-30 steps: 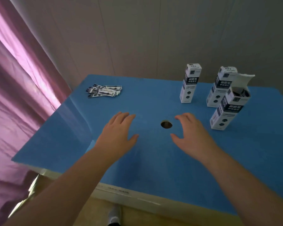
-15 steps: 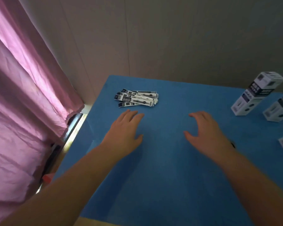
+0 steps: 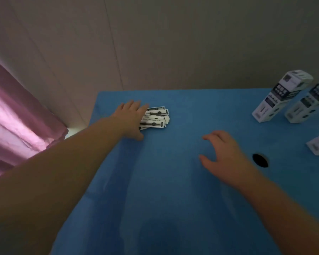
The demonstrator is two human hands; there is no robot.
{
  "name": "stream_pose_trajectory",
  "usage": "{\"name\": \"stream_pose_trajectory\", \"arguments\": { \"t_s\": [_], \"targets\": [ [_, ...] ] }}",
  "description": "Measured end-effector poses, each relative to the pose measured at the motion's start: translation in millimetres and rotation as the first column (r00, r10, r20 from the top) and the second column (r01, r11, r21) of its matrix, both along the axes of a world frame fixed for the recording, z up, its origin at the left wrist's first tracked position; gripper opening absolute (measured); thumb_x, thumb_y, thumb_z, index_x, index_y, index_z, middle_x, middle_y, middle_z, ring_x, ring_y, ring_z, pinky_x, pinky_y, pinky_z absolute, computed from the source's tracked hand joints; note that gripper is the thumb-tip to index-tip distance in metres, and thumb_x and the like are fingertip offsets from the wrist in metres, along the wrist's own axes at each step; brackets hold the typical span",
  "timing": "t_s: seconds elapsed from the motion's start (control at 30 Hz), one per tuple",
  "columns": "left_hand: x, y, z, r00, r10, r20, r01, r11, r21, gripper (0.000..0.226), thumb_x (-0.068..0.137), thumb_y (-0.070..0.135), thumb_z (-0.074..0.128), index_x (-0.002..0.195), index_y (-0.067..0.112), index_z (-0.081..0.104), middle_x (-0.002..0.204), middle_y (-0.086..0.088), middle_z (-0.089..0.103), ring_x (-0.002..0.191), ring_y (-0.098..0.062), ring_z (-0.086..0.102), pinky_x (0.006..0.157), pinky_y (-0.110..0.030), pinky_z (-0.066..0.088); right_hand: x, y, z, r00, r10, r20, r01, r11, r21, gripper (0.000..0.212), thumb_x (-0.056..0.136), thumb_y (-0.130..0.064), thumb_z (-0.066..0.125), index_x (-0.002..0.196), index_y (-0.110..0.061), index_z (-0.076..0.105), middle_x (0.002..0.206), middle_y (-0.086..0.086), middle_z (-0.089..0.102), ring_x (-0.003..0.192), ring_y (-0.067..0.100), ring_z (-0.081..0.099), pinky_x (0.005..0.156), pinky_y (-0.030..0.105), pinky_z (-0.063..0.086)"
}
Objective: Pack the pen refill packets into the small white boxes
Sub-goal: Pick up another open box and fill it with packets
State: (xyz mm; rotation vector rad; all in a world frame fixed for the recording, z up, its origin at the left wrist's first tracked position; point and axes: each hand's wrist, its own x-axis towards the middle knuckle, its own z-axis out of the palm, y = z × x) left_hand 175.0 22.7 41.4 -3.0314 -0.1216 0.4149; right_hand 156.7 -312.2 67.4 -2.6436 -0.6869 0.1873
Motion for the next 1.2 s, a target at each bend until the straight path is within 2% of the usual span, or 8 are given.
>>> {"name": "stream_pose_trajectory", "arguments": {
  "t_s": [0.07, 0.17, 0.43, 0.67, 0.83, 0.97, 1.07, 1.2],
  "targets": [
    [19, 2, 4, 0.998, -0.022, -0.06, 0.024, 0.999, 0.025, 0.114, 0.074, 0.051, 0.077, 0.162, 0.017, 0.012, 0.164, -0.012, 0.026, 0.149, -0.034, 0.026, 0.12, -0.047, 0.026, 0, 0, -1, 1.0, 0.002, -0.005, -0.002, 1.0, -0.009, 0.055, 0.088, -0.029, 0.073, 0.137, -0.014, 0.055, 0.14, 0.005, 0.045, 0.132, 0.024, 0.045, 0.11, 0.029, 0.033],
    [37, -2, 3, 0.999, -0.027, -0.042, 0.027, 1.0, -0.013, 0.064, 0.081, 0.036, 0.073, 0.135, 0.014, 0.046, 0.129, -0.012, 0.055, 0.116, -0.031, 0.056, 0.089, -0.037, 0.047, -2, -4, -2, 1.0, -0.006, -0.02, 0.006, 1.0, -0.011, 0.056, 0.089, -0.031, 0.072, 0.14, -0.017, 0.053, 0.143, 0.003, 0.041, 0.135, 0.02, 0.041, 0.112, 0.026, 0.031],
    [41, -13, -11, 0.999, -0.007, 0.037, 0.007, 1.0, 0.003, 0.015, 0.094, 0.015, 0.057, 0.108, 0.013, 0.052, 0.117, -0.013, 0.059, 0.093, -0.028, 0.051, 0.074, -0.035, 0.039, 0, -15, 3, 0.999, -0.052, -0.008, 0.052, 0.999, 0.005, 0.056, 0.089, -0.03, 0.072, 0.139, -0.015, 0.053, 0.143, 0.006, 0.042, 0.136, 0.024, 0.042, 0.114, 0.031, 0.032],
    [8, -18, -17, 0.999, 0.013, 0.05, -0.01, 0.999, -0.05, 0.023, 0.093, 0.029, 0.062, 0.098, 0.019, 0.042, 0.109, -0.01, 0.057, 0.086, -0.027, 0.051, 0.07, -0.033, 0.038, -1, -27, 8, 0.998, -0.054, 0.024, 0.054, 0.999, -0.001, 0.055, 0.09, -0.032, 0.071, 0.139, -0.018, 0.053, 0.142, 0.004, 0.041, 0.135, 0.021, 0.041, 0.111, 0.026, 0.029],
    [-30, -46, -20, 0.986, 0.078, 0.144, -0.033, 0.956, -0.293, 0.019, 0.093, 0.024, 0.06, 0.094, 0.023, 0.041, 0.092, 0.001, 0.047, 0.083, -0.024, 0.051, 0.068, -0.033, 0.036, -4, -46, 9, 0.998, -0.057, 0.027, 0.059, 0.996, -0.073, 0.058, 0.088, -0.035, 0.073, 0.14, -0.021, 0.053, 0.144, 0.002, 0.041, 0.135, 0.019, 0.042, 0.097, 0.016, 0.026],
    [-56, -84, -11, 0.977, 0.126, 0.174, -0.039, 0.899, -0.436, 0.012, 0.099, 0.035, 0.057, 0.093, 0.029, 0.049, 0.085, 0.007, 0.057, 0.079, -0.02, 0.055, 0.061, -0.032, 0.036, -6, -65, 14, 0.999, -0.05, 0.019, 0.051, 0.996, -0.07, 0.057, 0.087, -0.035, 0.074, 0.139, -0.02, 0.054, 0.143, 0.003, 0.042, 0.135, 0.02, 0.043, 0.112, 0.036, 0.037],
    [-71, -116, 0, 0.955, 0.235, 0.182, -0.12, 0.865, -0.488, 0.014, 0.094, 0.037, 0.056, 0.085, 0.028, 0.053, 0.079, 0.011, 0.06, 0.074, -0.016, 0.058, 0.057, -0.029, 0.038, -6, -86, 18, 0.999, -0.038, 0.03, 0.04, 0.998, -0.048, 0.056, 0.087, -0.033, 0.075, 0.137, -0.018, 0.056, 0.139, 0.003, 0.044, 0.13, 0.02, 0.046, 0.109, 0.025, 0.033],
    [-78, -166, 10, 0.944, 0.303, 0.128, -0.196, 0.83, -0.522, 0.017, 0.088, 0.035, 0.058, 0.075, 0.025, 0.054, 0.071, 0.006, 0.061, 0.066, -0.012, 0.058, 0.053, -0.027, 0.037, -3, -123, 21, 0.999, -0.04, 0.009, 0.041, 0.999, -0.026, 0.056, 0.088, -0.033, 0.074, 0.138, -0.018, 0.054, 0.136, 0.001, 0.044, 0.121, 0.021, 0.05, 0.107, 0.03, 0.039]
  ]
}}
